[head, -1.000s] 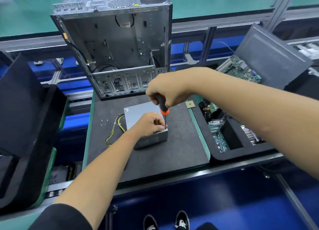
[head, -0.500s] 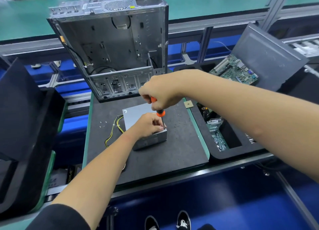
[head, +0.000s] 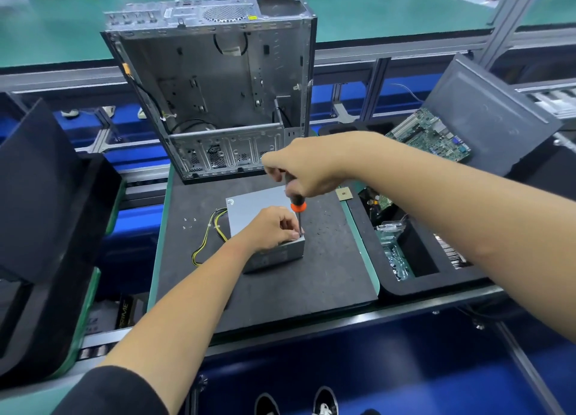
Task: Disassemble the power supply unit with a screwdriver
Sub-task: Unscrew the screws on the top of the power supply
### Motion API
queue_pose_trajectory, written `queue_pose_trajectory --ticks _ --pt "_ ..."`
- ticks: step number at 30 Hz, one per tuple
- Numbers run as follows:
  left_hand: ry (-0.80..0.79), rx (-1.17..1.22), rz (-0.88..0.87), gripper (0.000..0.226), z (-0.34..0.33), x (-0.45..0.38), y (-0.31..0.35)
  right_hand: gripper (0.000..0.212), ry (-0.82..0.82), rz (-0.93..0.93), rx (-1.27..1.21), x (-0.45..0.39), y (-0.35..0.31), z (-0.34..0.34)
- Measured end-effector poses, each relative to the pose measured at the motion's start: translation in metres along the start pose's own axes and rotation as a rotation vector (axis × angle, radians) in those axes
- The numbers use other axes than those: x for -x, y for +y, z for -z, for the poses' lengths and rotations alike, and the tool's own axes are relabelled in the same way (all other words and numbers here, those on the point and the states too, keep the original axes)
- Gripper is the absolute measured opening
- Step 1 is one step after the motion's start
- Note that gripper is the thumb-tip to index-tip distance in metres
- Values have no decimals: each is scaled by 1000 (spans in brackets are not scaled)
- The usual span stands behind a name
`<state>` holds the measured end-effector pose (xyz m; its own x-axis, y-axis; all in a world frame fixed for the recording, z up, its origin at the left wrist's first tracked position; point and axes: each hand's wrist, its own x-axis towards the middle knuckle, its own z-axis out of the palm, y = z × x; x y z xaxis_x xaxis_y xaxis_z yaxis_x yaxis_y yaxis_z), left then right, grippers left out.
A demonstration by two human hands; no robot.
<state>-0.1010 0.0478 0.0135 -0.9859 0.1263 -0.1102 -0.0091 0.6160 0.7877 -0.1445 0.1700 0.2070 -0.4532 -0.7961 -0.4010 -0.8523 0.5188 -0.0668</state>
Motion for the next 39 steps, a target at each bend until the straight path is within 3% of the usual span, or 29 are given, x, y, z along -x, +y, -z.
queue_pose_trajectory --ticks 3,6,9,13,17,20,22,26,28,33,36,39 --pt "-9 -29 -25 2 1 1 -2 24 -32 82 -9 1 0 2" --pt "-3 -32 -43 9 1 2 -1 17 -79 0 -38 -2 -3 1" --pt "-14 -34 -46 13 1 1 0 51 -103 -179 -66 -2 -6 3" --pt "13 3 3 16 -1 0 0 25 -72 -100 159 -10 -5 -4" --pt "19 5 9 21 0 1 0 12 -32 18 56 -1 2 1" --pt "9 -3 13 21 0 0 0 19 -27 66 -33 6 7 1" --pt "5 8 24 24 0 0 0 10 -13 22 -43 5 7 -1" --pt "8 4 45 24 -1 -1 1 36 -64 -117 114 -1 5 -5" --pt "-3 -10 47 25 0 -2 1 29 -42 -87 220 -4 5 -9" --pt "-9 -46 39 26 -1 -3 1 11 44 53 52 -2 9 -6" --pt "-6 -49 31 27 0 -4 1 22 11 94 -39 2 10 -5" --pt "-15 -65 31 23 -2 -4 1 16 22 55 -50 3 10 -5"
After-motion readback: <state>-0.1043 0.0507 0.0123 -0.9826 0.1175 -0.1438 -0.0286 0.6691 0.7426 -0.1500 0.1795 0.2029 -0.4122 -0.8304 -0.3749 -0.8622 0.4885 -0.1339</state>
